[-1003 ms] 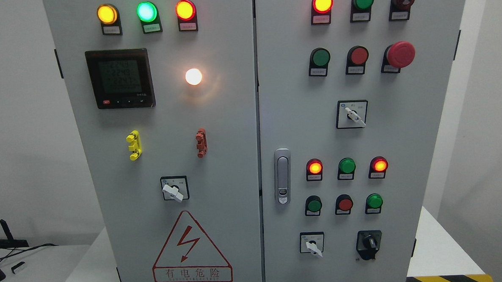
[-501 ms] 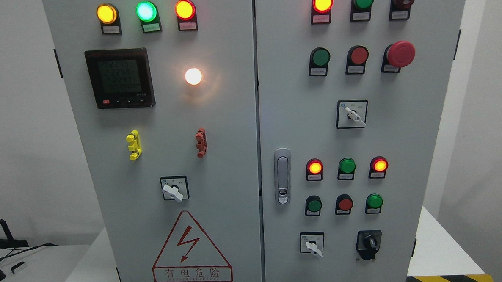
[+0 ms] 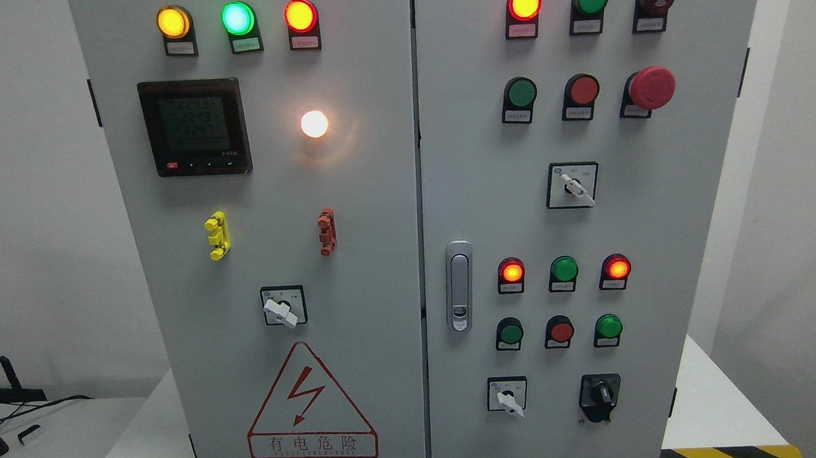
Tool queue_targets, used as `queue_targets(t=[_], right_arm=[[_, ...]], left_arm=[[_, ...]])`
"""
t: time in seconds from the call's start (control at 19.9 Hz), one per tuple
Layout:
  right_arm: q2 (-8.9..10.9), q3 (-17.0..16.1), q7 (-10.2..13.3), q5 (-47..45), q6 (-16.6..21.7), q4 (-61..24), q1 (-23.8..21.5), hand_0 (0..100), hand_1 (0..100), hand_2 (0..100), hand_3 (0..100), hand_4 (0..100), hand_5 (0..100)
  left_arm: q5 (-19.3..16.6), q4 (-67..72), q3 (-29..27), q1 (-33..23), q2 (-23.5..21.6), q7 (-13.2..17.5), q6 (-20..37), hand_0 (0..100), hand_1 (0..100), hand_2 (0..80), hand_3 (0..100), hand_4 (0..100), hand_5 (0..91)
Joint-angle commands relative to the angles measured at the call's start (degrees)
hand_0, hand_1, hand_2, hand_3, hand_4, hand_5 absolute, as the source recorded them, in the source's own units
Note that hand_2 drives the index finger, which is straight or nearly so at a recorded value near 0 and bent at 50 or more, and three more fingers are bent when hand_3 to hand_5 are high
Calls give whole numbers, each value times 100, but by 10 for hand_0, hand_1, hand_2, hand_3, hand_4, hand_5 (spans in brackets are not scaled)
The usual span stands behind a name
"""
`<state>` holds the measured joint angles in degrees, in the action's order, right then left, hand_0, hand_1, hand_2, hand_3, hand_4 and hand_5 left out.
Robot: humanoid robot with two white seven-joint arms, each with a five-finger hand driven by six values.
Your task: Trip black knob to open circuit
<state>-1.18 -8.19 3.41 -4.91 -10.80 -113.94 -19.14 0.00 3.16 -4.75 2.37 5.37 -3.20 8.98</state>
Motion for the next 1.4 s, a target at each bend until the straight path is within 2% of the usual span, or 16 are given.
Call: queue_targets(t=[0.0,0.2,0.4,0.5,0.65,1.0,1.05,1.15,1.25,1.35], right_arm=[[-93,-42,90,8,-54,38,629,232,558,239,621,534,512],[-111,159,371,8,-362,170,1113,231,561,210,624,538,511],[-111,440,582,8,-379,170,1228,239,562,206,628,548,511],[-172,564,687,16,-379,170,1272,242,551,205,635,556,512],[-243,661,732,43,-379,170,1281,253,537,206,641,561,518],[-243,722,732,60,-388,170,1342,263,531,248,661,583,545],[-243,722,732,60,-388,170,1351,264,531,249,675,603,571],[-234,722,723,60,-388,179,1360,266,531,250,816,740,802],[-243,714,723,60,-388,179,1386,270,531,254,994,877,872],[-243,722,723,60,-397,179,1430,272,531,256,1000,928,893]], left_arm=[[-176,0,0,0,-1,4,-1,120,389,0,0,0,0],[-176,0,0,0,-1,4,-1,120,389,0,0,0,0],[-176,0,0,0,-1,4,-1,120,389,0,0,0,0],[-176,0,0,0,-1,4,-1,120,389,0,0,0,0],[-176,0,0,0,-1,4,-1,120,389,0,0,0,0],[-176,0,0,0,-1,4,-1,120,389,0,0,0,0],[-176,0,0,0,-1,4,-1,120,389,0,0,0,0],[-176,0,0,0,8,4,-1,120,389,0,0,0,0],[-176,0,0,0,-1,4,-1,120,389,0,0,0,0],[-176,0,0,0,-1,4,-1,120,389,0,0,0,0]])
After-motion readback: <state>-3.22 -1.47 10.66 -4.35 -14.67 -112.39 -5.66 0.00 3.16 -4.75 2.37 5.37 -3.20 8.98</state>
